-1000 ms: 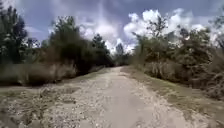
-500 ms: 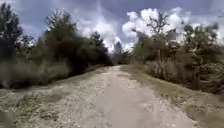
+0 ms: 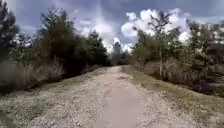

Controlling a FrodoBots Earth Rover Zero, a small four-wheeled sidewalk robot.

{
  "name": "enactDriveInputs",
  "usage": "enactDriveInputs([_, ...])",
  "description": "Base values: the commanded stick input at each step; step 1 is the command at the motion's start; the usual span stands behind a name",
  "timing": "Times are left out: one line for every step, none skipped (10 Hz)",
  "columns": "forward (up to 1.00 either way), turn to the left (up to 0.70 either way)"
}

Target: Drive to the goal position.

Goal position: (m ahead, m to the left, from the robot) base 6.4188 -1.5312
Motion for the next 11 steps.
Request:
enactDriveInputs([0.85,0.01])
enactDriveInputs([0.85,0.28])
enactDriveInputs([0.85,0.33])
enactDriveInputs([0.85,0.13])
enactDriveInputs([0.85,0.0])
enactDriveInputs([0.85,0.0])
enactDriveInputs([0.85,0.0])
enactDriveInputs([0.85,0.0])
enactDriveInputs([0.85,0.0])
enactDriveInputs([0.85,0.0])
enactDriveInputs([0.85,0.0])
